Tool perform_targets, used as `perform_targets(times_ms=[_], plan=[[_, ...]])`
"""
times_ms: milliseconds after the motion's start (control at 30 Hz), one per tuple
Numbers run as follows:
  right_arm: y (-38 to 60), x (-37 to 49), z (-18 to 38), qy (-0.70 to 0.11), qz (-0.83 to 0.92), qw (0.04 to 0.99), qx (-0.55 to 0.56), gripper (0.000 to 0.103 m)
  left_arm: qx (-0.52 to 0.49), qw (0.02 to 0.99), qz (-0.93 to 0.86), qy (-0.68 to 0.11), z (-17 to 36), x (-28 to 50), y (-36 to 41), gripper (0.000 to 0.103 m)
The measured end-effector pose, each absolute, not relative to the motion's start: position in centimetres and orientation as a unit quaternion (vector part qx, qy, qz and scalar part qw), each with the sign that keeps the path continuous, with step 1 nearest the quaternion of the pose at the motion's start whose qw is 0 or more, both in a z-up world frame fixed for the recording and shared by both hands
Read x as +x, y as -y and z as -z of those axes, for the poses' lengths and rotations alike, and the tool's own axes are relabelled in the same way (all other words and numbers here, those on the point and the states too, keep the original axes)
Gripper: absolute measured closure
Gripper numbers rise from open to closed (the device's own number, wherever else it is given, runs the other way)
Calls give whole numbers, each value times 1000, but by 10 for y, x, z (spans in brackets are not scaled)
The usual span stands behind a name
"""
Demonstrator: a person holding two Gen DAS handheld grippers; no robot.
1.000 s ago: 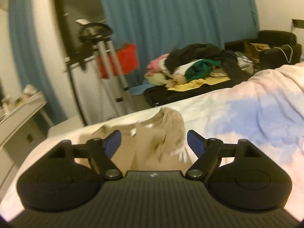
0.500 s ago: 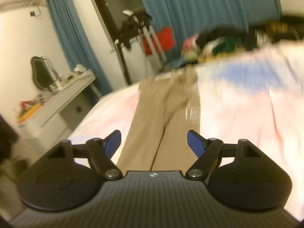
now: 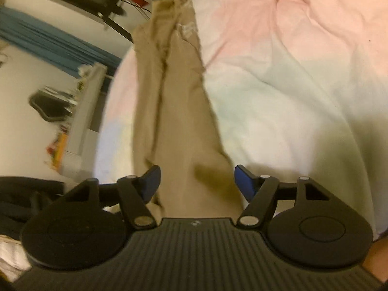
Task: Fold clothes
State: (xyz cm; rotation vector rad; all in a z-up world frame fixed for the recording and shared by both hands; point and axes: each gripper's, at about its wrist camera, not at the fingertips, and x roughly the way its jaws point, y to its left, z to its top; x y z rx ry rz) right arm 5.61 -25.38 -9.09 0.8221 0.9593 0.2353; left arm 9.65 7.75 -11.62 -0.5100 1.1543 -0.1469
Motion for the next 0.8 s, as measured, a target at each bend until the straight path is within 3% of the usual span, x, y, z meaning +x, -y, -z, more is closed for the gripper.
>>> perform_targets(times_ms=[200,367,500,633,700,767,800], plan=[[250,46,103,-490,-128,784,359,62,-219,788,87,-569,120,82,-69,35],[238,38,98,-503,-162,775,347,63,-205,791,68,-573,116,66,-69,53],[242,39,108,-520,-119,769,353,64,-185,796,43,-575,117,64,-67,51],[214,43,108,-547,-174,768,286,61,-165,792,52,-585,117,64,-63,47],[200,42,105,-552,-189,774,247,64,-179,791,52,-582,115,62,-69,54],[193,39,96,-544,-182,790,216,74,-193,791,52,-579,112,60,-74,77],[202,38,92,-530,-175,794,240,77,-200,790,52,-577,110,59,-77,83]])
